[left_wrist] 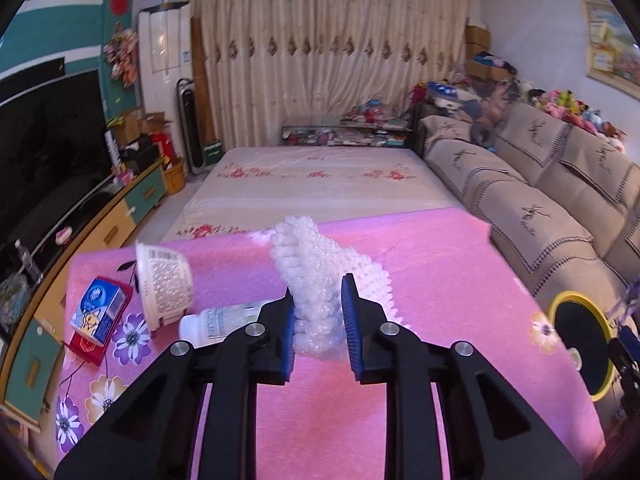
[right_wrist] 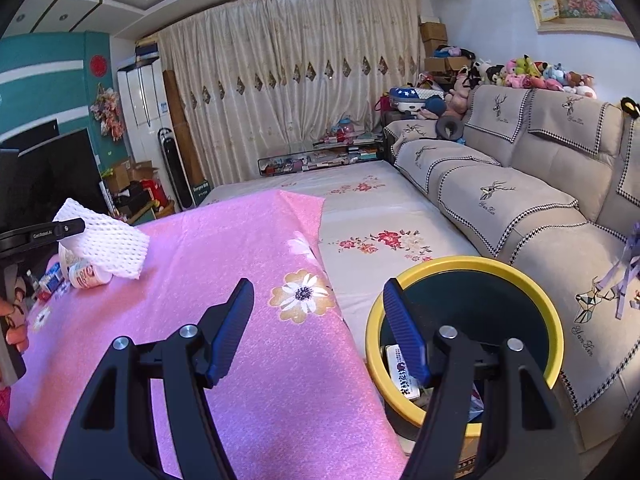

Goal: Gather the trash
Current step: 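Carry the mesh sleeve over the bin and open the left tool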

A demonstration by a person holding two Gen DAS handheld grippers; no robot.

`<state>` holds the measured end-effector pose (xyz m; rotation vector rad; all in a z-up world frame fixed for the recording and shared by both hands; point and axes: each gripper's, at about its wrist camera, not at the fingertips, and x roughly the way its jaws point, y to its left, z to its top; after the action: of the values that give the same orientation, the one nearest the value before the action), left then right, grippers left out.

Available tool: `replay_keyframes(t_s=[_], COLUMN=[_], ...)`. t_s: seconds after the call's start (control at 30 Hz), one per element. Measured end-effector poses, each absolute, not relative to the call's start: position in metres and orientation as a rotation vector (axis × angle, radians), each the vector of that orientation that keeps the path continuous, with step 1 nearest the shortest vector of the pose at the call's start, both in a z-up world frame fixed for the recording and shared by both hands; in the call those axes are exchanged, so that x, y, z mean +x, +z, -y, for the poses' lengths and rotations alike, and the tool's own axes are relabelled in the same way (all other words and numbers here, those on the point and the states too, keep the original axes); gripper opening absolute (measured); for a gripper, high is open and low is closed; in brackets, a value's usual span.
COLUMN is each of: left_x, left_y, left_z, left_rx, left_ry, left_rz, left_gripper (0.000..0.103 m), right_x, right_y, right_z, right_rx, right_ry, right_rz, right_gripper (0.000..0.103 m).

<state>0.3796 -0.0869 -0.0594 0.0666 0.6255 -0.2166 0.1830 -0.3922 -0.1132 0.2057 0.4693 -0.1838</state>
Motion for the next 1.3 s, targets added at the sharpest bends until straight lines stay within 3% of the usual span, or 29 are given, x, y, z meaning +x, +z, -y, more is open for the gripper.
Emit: replay_keyframes(t_s=[0.13, 0.43, 0.7, 1.0, 1.1, 1.17, 1.3], left_x=[0.356, 0.318, 0.302, 0.309, 0.309, 0.307, 0.301], left_y=[-0.04, -0.028, -0.054, -0.099, -0.109, -0.112, -0.106], left_z=[0.126, 0.249, 0.368, 0.44, 0.456, 0.458, 0.446], left_rx=[0.091, 0.153, 0.199, 0.235, 0.248, 0.252, 0.235], left_ry=[-0.312, -0.559, -0.708, -0.753, -0.759, -0.752, -0.73], left_rz=[-0.613, -0.609, -0.66, -0.764, -0.784, -0.782, -0.761], left_gripper=[0.021, 0.021, 0.021, 0.022, 0.03, 0.048, 0.06], right_x=[0.162, 0.088, 0.052, 0.042, 0.039, 0.039, 0.037], right_y=[-0.11, -0.104, -0.12, -0.131, -0.131, -0.128, -0.123], right_z=[0.408, 0.462, 0.497, 0.527, 0.531, 0.532, 0.53], right_rx=[0.231, 0.245, 0.25, 0.301, 0.314, 0.316, 0.309], right_ry=[-0.197, -0.345, -0.436, -0.468, -0.474, -0.477, -0.475], right_rz=[-0.467, -0.439, -0.47, -0.472, -0.466, -0.461, -0.457], right_gripper=[0.073, 0.074, 0.074, 0.074, 0.074, 0.074, 0.074])
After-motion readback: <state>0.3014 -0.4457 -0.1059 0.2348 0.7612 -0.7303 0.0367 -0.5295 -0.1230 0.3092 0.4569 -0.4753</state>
